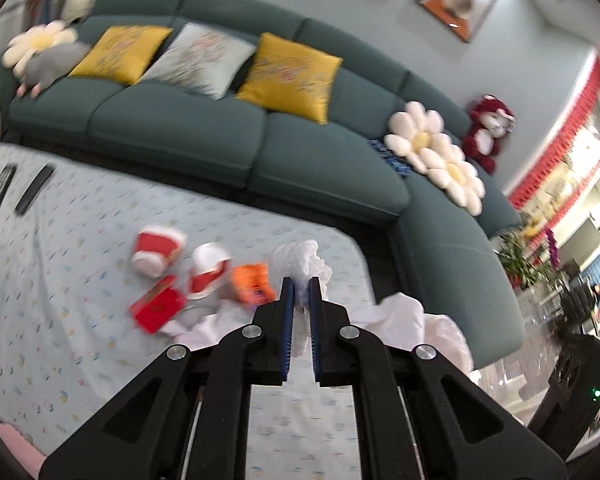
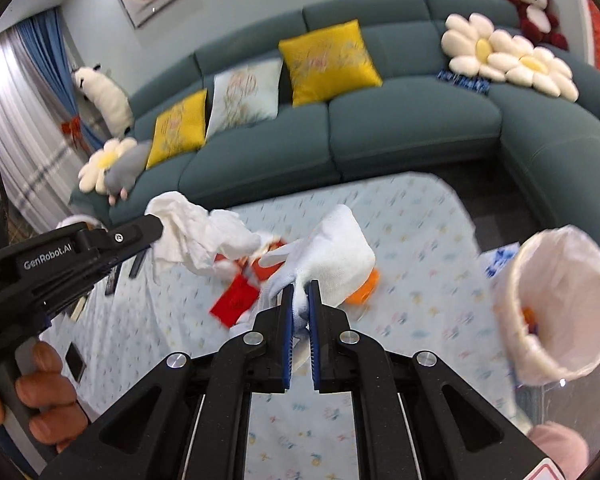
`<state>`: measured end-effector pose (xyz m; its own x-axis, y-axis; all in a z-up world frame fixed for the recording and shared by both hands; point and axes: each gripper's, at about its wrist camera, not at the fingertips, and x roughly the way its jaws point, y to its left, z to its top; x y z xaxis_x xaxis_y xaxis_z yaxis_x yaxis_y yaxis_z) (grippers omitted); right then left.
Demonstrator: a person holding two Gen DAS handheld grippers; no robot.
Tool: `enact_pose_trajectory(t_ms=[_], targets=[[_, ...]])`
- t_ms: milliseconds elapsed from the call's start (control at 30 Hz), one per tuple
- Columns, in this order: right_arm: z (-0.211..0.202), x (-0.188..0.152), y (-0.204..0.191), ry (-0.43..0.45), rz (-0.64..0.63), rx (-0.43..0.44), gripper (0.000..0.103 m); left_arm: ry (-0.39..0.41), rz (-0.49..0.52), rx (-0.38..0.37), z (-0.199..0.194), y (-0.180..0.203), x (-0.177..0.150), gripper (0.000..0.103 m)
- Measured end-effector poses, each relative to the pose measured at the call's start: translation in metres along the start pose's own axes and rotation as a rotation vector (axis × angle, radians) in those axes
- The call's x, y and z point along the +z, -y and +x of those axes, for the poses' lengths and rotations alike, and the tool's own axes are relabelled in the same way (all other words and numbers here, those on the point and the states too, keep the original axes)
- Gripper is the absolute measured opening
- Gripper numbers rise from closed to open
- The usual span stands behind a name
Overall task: Collect trash
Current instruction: 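Carry both white gloves to the bin and open both tools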
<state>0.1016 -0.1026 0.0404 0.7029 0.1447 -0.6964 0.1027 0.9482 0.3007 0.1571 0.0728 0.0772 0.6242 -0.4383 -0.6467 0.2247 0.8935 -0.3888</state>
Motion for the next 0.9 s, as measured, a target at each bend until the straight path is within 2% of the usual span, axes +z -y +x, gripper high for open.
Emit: enact_pose_trajectory(t_ms=[233,433,600,900], targets=[[-0.048,0.017,0.047,0.091,0.016,-0.046,0.007,0.012,0.121,-0.077,0.001,0.086,-0.006,0.007],[-0.077,0.017,0.103,0.125,0.068,-0.105,0.007,-0.037,0.197,-0.120,0.026,0.146,-0.023,0.008],[-0.086,0.011,0.153,0.131,0.136,-0.156,0.007,-0.095,0.249,-0.151,0.055,0.190,-0.041,0.008],[-0.081,-0.006,0.221,0.103,0.216,-0.239,0.007,-0.194,0.312,-0.190,0.102,0.238,-0.079,0.008]])
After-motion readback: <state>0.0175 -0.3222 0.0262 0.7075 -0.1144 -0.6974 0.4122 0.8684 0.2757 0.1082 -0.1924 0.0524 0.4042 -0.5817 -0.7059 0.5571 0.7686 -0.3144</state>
